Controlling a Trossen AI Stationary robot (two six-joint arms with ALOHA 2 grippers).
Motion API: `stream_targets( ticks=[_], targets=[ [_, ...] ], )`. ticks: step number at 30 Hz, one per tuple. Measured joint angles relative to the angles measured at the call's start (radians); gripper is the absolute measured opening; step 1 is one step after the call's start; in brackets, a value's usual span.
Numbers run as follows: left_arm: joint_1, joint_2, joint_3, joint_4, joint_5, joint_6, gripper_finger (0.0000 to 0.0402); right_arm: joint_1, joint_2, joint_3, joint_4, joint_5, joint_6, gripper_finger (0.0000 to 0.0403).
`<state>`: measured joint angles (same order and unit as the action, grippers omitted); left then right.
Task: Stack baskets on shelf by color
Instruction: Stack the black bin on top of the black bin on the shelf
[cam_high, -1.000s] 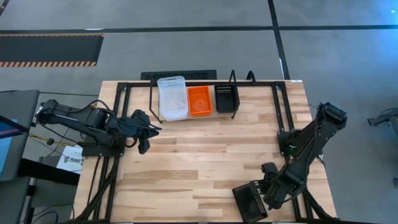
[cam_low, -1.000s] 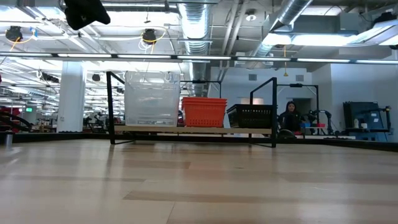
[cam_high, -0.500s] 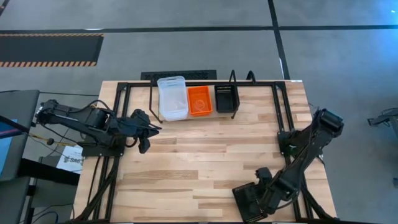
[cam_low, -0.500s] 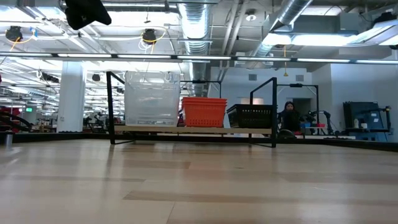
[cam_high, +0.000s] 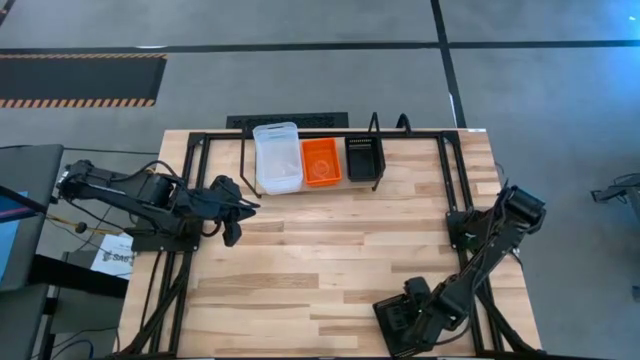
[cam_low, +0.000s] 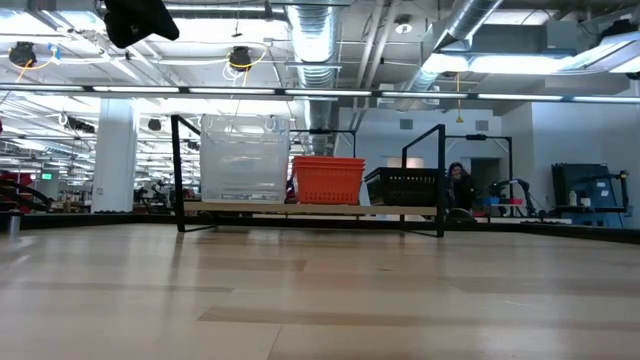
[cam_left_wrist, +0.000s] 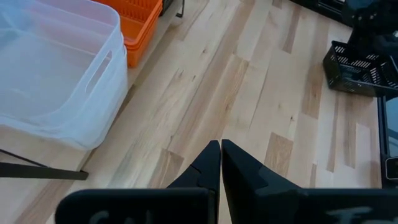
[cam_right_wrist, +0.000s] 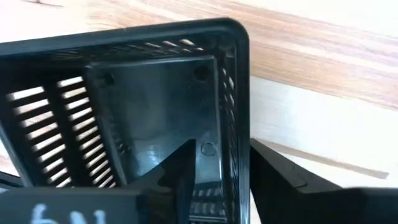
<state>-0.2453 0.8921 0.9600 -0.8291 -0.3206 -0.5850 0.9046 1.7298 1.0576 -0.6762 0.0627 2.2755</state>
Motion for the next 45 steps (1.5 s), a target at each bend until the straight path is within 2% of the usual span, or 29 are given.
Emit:
stream_targets(
  ticks=[3, 8, 10, 14, 21, 27, 31, 34, 37, 45],
  targets=[
    [0.000, 0.000, 0.000, -0.001, 0.000, 0.000, 0.0000, -0.009, 0.000, 0.000, 0.000, -0.014, -0.008, 0.0129],
    [0.000, 0.000, 0.000, -0.001, 0.000, 0.000, 0.0000, -0.025, 0.000, 0.000, 0.000, -0.014, -0.028, 0.0035],
    [0.000, 0.000, 0.000, -0.001, 0.000, 0.000, 0.0000, -0.034, 0.000, 0.000, -0.003, -0.014, -0.041, 0.0013],
    [0.000, 0.000, 0.000, -0.001, 0.000, 0.000, 0.0000, -0.077, 0.000, 0.001, -0.034, -0.009, -0.050, 0.0013],
    [0.000, 0.000, 0.000, -0.002, 0.010, 0.000, 0.0000, -0.194, -0.021, 0.061, -0.106, 0.128, -0.185, 0.0006],
    [0.000, 0.000, 0.000, -0.002, 0.024, 0.000, 0.0000, -0.307, -0.064, 0.230, -0.242, 0.250, -0.392, 0.0004],
    [0.000, 0.000, 0.000, -0.002, 0.029, 0.000, 0.0000, -0.390, -0.077, 0.382, -0.419, 0.302, -0.540, 0.0004],
    [0.000, 0.000, 0.000, -0.003, 0.029, 0.002, 0.0000, -0.468, -0.077, 0.483, -0.574, 0.318, -0.617, 0.0004],
    [0.000, 0.000, 0.000, -0.003, 0.030, 0.011, 0.0000, -0.563, -0.078, 0.550, -0.651, 0.319, -0.711, 0.0004],
    [0.000, 0.000, 0.000, -0.003, 0.032, 0.035, 0.0000, -0.878, -0.077, 0.641, -0.608, 0.317, -1.073, 0.0003]
  ],
)
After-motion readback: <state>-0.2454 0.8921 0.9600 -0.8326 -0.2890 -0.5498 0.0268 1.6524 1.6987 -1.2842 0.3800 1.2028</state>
